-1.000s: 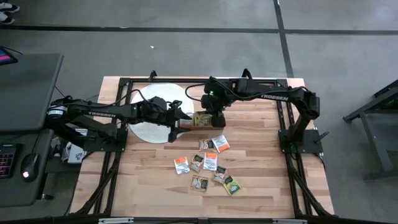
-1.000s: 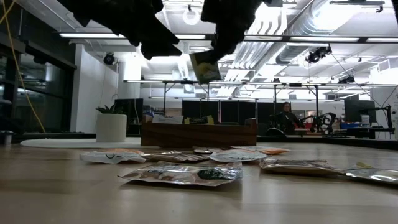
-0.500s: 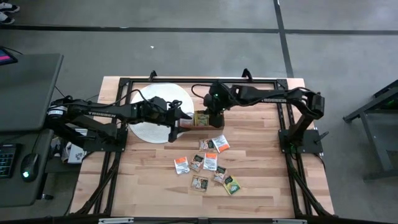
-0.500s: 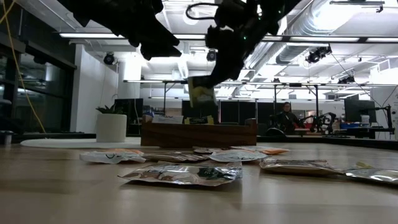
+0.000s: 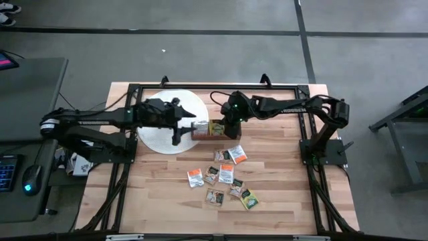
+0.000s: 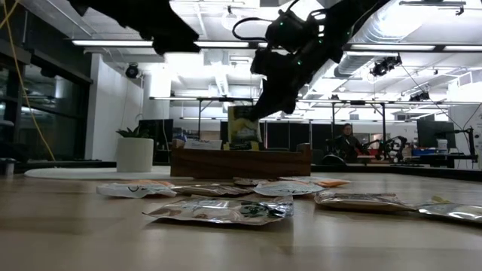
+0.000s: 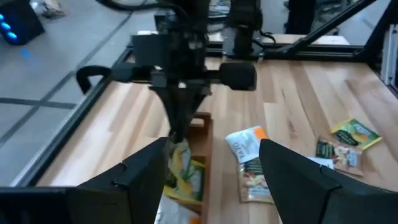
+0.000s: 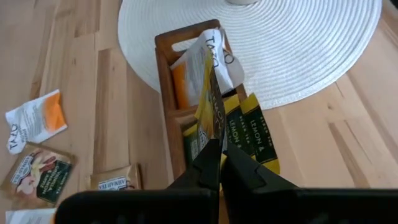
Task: Pick & Place Tea
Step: Put the yellow tea bag into the middle section of the wooden organizer
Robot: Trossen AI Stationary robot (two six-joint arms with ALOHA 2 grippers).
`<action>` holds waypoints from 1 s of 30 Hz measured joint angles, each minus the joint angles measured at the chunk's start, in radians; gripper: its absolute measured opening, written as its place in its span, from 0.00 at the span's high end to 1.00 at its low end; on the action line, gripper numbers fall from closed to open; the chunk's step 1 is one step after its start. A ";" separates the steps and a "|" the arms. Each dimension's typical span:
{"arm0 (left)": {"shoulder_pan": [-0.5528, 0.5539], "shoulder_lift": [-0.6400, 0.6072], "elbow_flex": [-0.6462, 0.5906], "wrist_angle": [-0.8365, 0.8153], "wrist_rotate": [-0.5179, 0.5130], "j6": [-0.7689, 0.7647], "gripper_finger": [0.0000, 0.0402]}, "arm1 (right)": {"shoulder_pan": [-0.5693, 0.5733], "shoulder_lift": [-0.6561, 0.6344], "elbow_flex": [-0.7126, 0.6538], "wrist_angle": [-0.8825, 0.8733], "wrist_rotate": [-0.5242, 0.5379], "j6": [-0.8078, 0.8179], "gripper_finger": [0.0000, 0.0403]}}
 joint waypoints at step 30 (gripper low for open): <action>0.025 -0.144 -0.002 -0.083 0.005 0.074 0.38 | -0.002 0.078 -0.085 0.145 -0.088 0.126 0.99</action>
